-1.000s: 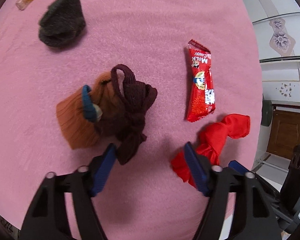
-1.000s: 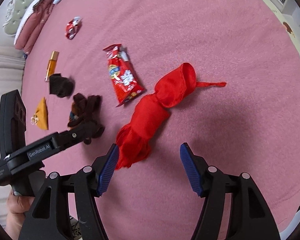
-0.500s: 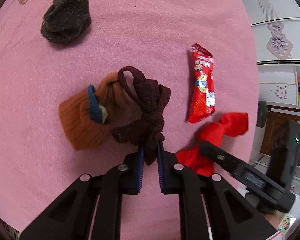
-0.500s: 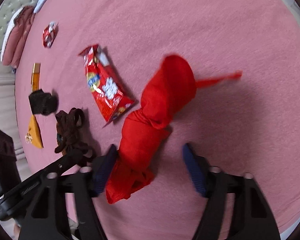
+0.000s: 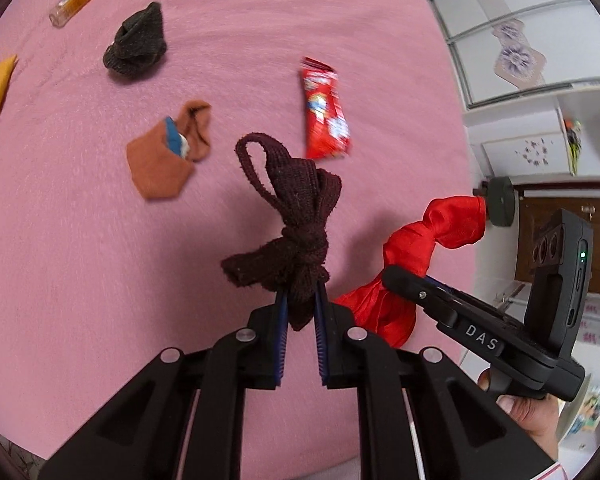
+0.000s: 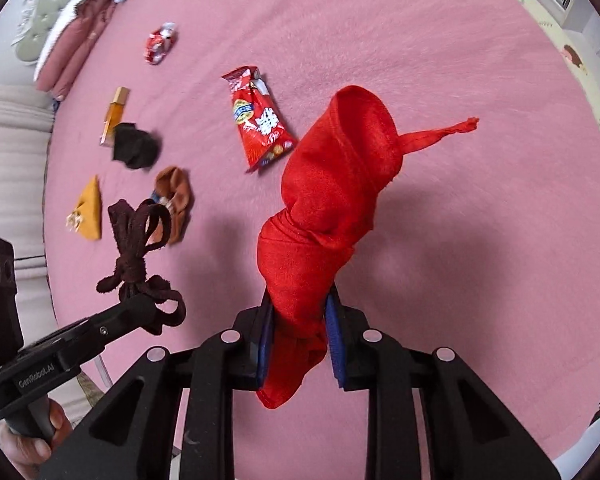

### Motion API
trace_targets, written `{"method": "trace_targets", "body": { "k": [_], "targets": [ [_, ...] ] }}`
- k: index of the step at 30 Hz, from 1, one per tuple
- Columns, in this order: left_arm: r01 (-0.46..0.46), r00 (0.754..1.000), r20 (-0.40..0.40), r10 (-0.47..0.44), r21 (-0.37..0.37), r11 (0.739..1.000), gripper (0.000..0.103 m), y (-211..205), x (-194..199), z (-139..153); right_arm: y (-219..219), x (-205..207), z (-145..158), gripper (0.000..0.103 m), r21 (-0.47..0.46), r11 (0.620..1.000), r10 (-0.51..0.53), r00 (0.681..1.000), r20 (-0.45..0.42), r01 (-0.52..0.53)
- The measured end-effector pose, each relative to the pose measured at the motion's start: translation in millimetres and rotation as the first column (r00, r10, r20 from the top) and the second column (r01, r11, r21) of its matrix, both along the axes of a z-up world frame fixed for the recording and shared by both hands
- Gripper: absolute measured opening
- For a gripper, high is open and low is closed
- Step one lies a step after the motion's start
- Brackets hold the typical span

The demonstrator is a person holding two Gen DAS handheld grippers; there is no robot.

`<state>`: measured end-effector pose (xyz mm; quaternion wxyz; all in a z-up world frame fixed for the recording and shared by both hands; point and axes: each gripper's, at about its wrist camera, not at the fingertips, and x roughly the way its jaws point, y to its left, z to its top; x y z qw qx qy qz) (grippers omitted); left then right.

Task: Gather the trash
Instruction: 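Grasp the dark brown sock with the left tool while the right tool grasps the red fabric, then carry the dark sock and red fabric with both tools over the gold bin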

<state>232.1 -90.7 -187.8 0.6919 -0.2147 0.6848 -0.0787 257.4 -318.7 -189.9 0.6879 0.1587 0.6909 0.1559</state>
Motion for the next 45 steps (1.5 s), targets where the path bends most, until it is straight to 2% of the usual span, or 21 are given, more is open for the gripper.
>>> {"method": "trace_targets", "body": {
  "k": [6,9,17,22,26,33,37,45],
  "targets": [
    [0.065,0.997,0.034,-0.065,-0.007,0.998,0.012,-36.2,-41.4,26.7,-41.2,-40.5,34.6,0.023,0.01,0.999,-0.046,0.997,0.066,0.045],
    [0.128,0.991,0.047,-0.127,-0.014,0.992,0.012,-63.0,-59.6,36.1,-69.4,-60.1,48.1,0.023,0.016,0.997,-0.079,0.992,0.095,0.078],
    [0.268,0.963,0.038,-0.265,-0.073,0.961,0.012,-147.0,-82.2,40.7,-160.9,-94.9,62.3,0.024,0.017,0.969,-0.248,0.961,0.122,0.248],
    [0.363,0.932,0.047,-0.361,-0.074,0.929,0.012,-215.2,-79.0,40.9,-230.0,-106.7,65.2,0.024,0.003,0.941,-0.336,0.933,0.131,0.339],
    [0.414,0.91,0.058,-0.41,-0.084,0.907,0.012,-274.6,-68.4,38.3,-282.0,-109.2,65.0,0.024,-0.013,0.931,-0.361,0.923,0.13,0.366],
    [0.477,0.879,0.057,-0.474,-0.087,0.874,0.012,-355.4,-46.8,34.2,-357.2,-99.0,57.0,0.024,-0.023,0.913,-0.403,0.907,0.122,0.408],
    [0.509,0.861,0.047,-0.506,-0.083,0.857,0.012,-395.0,-31.8,27.9,-391.4,-88.5,49.9,0.024,-0.043,0.908,-0.411,0.904,0.119,0.418],
    [0.558,0.829,0.015,-0.559,-0.08,0.826,0.012,-459.3,0.8,10.5,-428.3,-61.3,24.5,0.025,-0.079,0.916,-0.386,0.918,0.086,0.393]
  ]
}}
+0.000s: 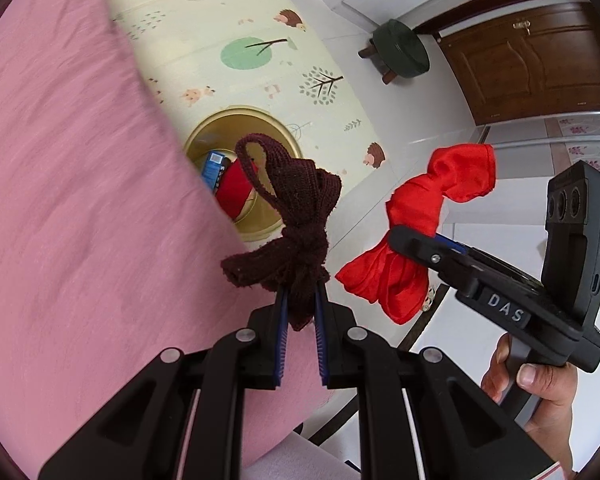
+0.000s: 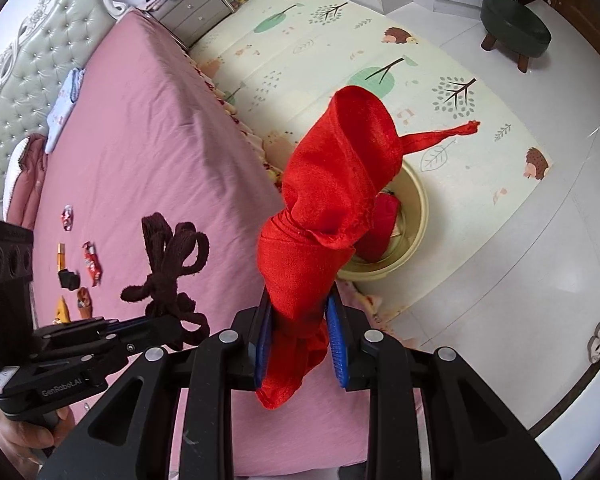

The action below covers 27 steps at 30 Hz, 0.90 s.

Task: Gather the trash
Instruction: 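Carry the dark sock and red fabric with both tools over the gold bin, then open both tools to drop the sock and red fabric into the bin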

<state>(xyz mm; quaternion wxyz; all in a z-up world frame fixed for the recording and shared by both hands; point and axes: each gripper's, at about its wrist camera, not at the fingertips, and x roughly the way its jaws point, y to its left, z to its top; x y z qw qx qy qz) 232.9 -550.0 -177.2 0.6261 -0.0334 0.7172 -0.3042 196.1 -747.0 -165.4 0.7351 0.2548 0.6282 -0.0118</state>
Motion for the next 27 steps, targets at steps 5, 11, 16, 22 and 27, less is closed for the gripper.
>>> {"method": "trace_targets", "body": {
  "k": [5,11,16,22,27],
  "targets": [
    [0.031,1.0,-0.004,-0.031,-0.004,1.0,0.012,-28.3,18.0,-9.4,-15.4,16.9,-12.7,0.025,-0.006,1.0,0.009,1.0,-0.007,-0.009],
    [0.024,1.0,0.001,-0.024,-0.06,0.998,0.018,-46.8,40.4,-3.8,-34.6,35.0,-15.7,0.03,-0.025,1.0,0.011,1.0,0.009,-0.01],
    [0.033,0.999,0.037,-0.031,-0.038,0.999,0.071,-52.2,51.2,1.9,-51.3,44.3,-10.1,0.046,-0.043,0.999,-0.013,1.0,0.024,0.014],
    [0.045,0.998,0.053,-0.045,-0.005,0.999,0.071,-42.0,52.1,5.3,-57.3,43.2,-2.9,0.046,-0.049,0.998,-0.039,0.999,0.027,0.04],
    [0.038,0.997,0.074,-0.038,0.002,0.999,0.071,-23.9,44.5,13.4,-38.4,42.9,9.4,0.046,-0.031,0.999,-0.018,0.999,0.042,0.02]
  ]
}}
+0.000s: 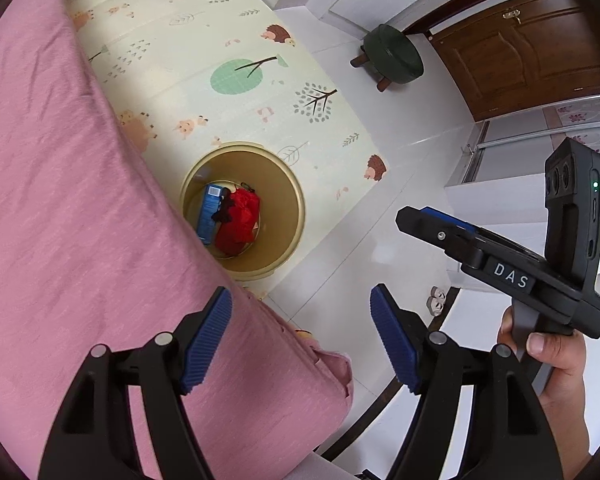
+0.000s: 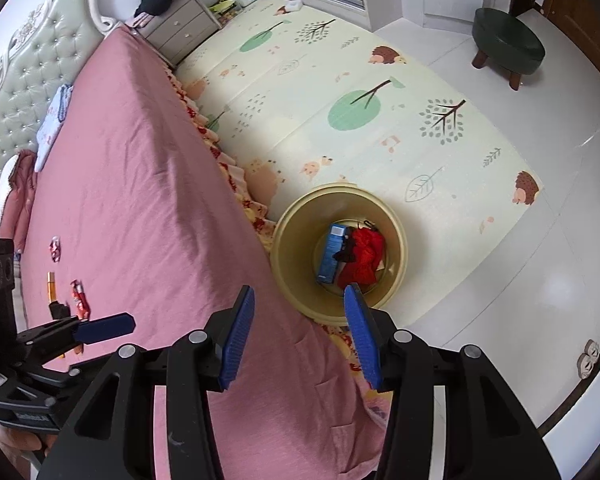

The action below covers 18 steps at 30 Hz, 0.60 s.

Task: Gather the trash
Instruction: 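Open both tools to drop the sock and red fabric into the bin, then move both tools back over the bed toward the orange sock and candy wrapper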

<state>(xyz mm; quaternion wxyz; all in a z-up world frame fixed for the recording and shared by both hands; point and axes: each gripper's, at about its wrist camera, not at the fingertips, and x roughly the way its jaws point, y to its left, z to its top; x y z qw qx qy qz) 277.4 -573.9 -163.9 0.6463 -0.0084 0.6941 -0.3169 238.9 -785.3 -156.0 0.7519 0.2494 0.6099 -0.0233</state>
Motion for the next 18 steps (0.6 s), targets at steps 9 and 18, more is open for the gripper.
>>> {"method": "trace_targets", "body": {
  "k": [9,18],
  "targets": [
    [-0.064,0.998,0.026,0.064,-0.003,0.998,0.071,60.6,-22.1,14.0,72.2,-1.3,19.7,0.046,0.014,0.993,0.119,0.993,0.028,-0.119],
    [-0.164,0.984,0.081,0.16,0.037,0.986,0.071,155.9,-49.9,22.5,165.3,-13.2,30.6,0.046,0.051,0.975,0.214,0.976,0.039,-0.216]
  ]
}}
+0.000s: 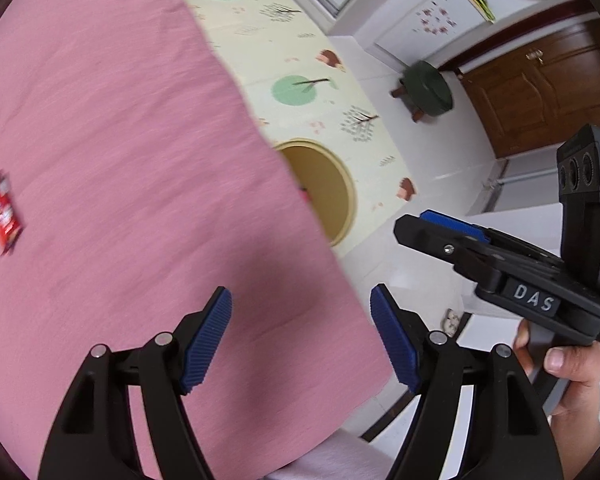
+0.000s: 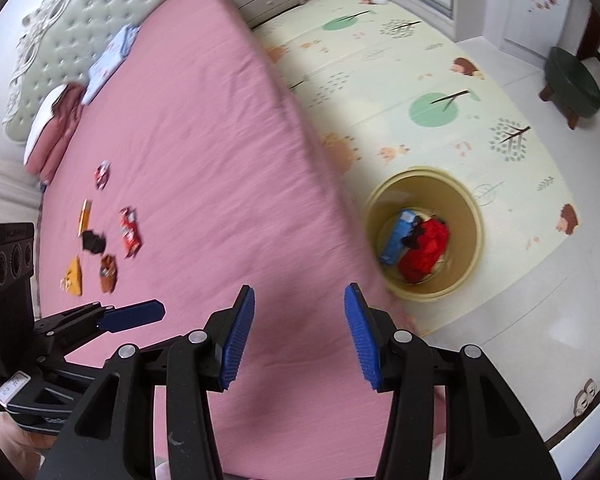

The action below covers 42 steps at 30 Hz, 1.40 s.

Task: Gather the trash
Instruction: 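Move both tools back over the bed toward the orange sock and candy wrapper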

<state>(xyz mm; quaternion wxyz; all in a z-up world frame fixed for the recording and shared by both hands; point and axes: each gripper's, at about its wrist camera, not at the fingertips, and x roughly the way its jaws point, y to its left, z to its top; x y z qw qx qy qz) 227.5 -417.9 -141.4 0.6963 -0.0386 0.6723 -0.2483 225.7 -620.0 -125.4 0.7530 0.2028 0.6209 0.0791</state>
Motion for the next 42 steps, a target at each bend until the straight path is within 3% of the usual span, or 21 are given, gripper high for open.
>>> {"method": "trace_targets", "body": {
  "k": [10,19,26,34,42],
  "targets": [
    [-0.13,0.991,0.001,0.13,0.035,0.991,0.071,122.7,-42.6,-4.5,115.2,-21.8,-2.2,0.046,0.079,0.993,0.085,0.996,-0.025,-0.083],
    [-0.219,0.976,-0.003,0.219,0.043,0.975,0.072,216.7,-68.1,-12.2,203.6,-37.4,-3.2,0.046,0.047,0.986,0.162,0.987,-0.017,-0.161],
    [-0.234,0.972,0.01,0.234,0.053,0.971,0.073,281.3,-74.7,-16.0,264.6,-48.0,-5.9,0.046,0.001,0.983,0.183,0.983,-0.009,-0.183],
    [-0.278,0.961,0.027,0.277,0.098,0.956,0.073,346.6,-52.5,-22.8,313.1,-26.6,-6.4,0.049,-0.044,0.974,0.223,0.975,-0.006,-0.223],
    [-0.362,0.932,0.014,0.363,0.126,0.924,0.073,379.0,-2.8,-47.5,341.4,34.9,-15.9,0.051,-0.088,0.952,0.294,0.956,-0.004,-0.293]
  ]
}}
